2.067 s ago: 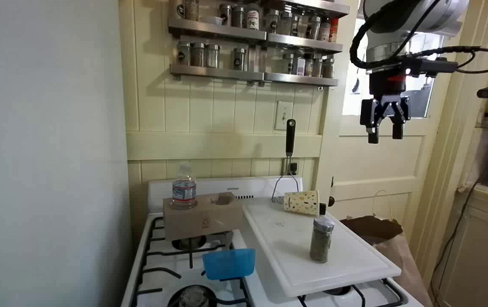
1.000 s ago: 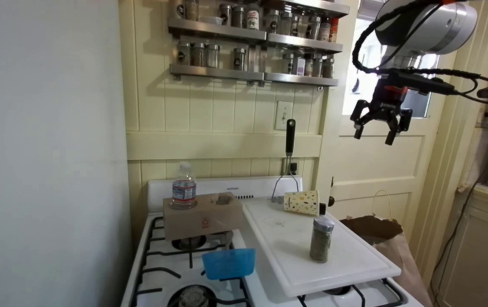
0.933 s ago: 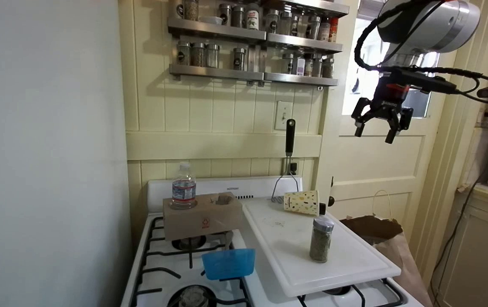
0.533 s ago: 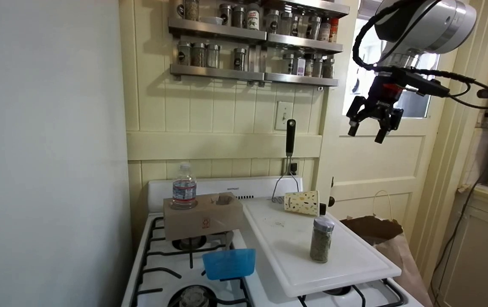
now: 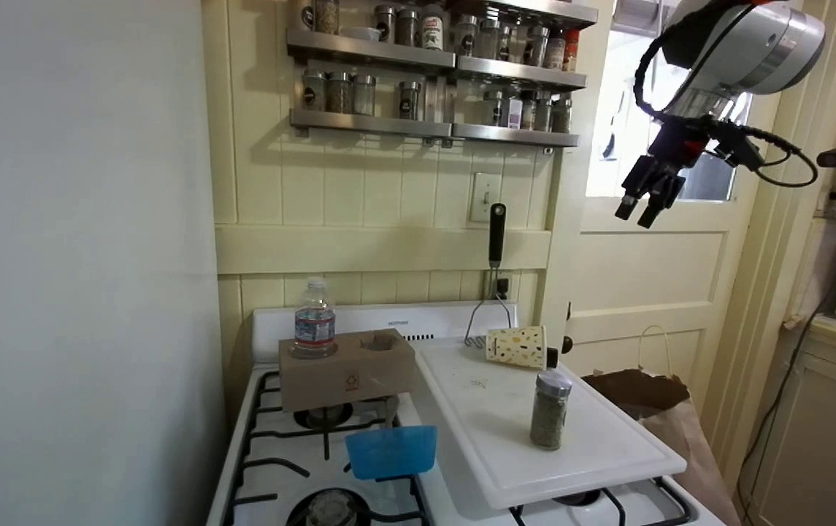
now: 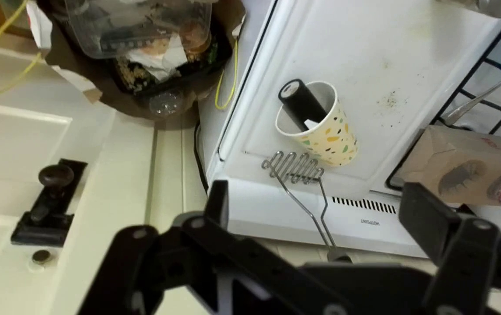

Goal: Move the potato masher forward

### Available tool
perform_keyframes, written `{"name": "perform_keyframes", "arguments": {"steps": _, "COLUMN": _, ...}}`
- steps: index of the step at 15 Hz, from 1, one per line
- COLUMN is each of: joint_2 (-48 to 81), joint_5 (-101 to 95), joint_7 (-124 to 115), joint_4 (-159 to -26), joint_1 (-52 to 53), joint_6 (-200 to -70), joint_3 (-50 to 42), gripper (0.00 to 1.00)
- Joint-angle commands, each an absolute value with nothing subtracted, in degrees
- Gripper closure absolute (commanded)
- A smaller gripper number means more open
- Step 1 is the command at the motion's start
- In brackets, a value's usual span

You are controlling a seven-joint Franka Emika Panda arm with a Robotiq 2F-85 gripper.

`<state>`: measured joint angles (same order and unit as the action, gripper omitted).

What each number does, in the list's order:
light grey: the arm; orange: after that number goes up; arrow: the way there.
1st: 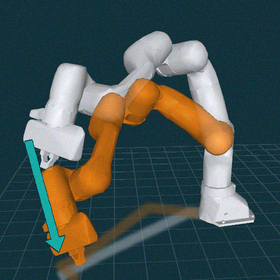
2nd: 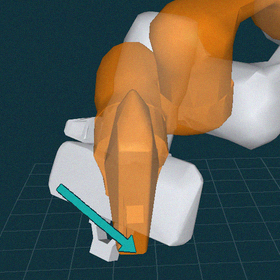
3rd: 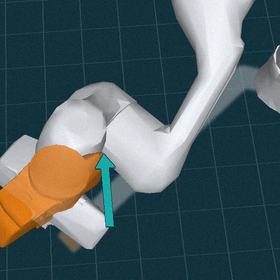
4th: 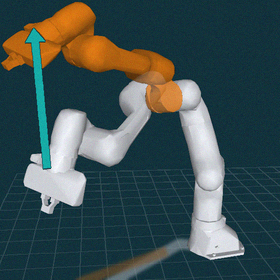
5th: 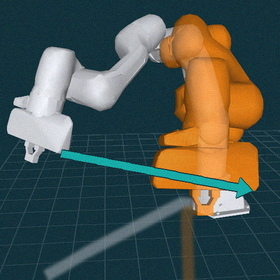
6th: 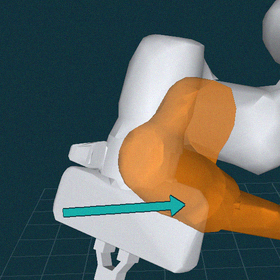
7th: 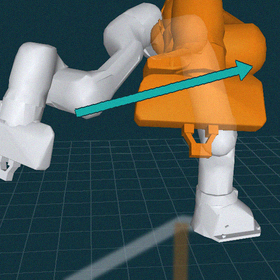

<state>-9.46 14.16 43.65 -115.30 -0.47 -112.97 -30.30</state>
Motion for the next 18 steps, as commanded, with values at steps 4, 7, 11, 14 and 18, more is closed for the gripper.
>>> {"name": "perform_keyframes", "arguments": {"steps": 4, "joint_2": -4.5, "joint_5": 19.5, "joint_7": 49.3, "joint_4": -112.2, "joint_1": -6.8, "joint_6": -112.2, "joint_3": -25.8, "gripper": 0.00}}
{"name": "perform_keyframes", "arguments": {"steps": 7, "joint_2": -5.3, "joint_5": 19.5, "joint_7": 49.0, "joint_4": -112.2, "joint_1": -7.2, "joint_6": -112.2, "joint_3": -25.1, "gripper": 0.00}}
{"name": "perform_keyframes", "arguments": {"steps": 11, "joint_2": -10.9, "joint_5": 26.1, "joint_7": 60.7, "joint_4": -120.5, "joint_1": -8.3, "joint_6": -120.2, "joint_3": -22.4, "gripper": 0.00}}
{"name": "perform_keyframes", "arguments": {"steps": 14, "joint_2": -11.5, "joint_5": 35.0, "joint_7": 70.0, "joint_4": -123.4, "joint_1": -7.6, "joint_6": -123.1, "joint_3": -22.1, "gripper": 0.00}}
{"name": "perform_keyframes", "arguments": {"steps": 18, "joint_2": -2.8, "joint_5": 48.3, "joint_7": 86.9, "joint_4": -118.7, "joint_1": -8.5, "joint_6": -114.0, "joint_3": -24.3, "gripper": 0.00}}
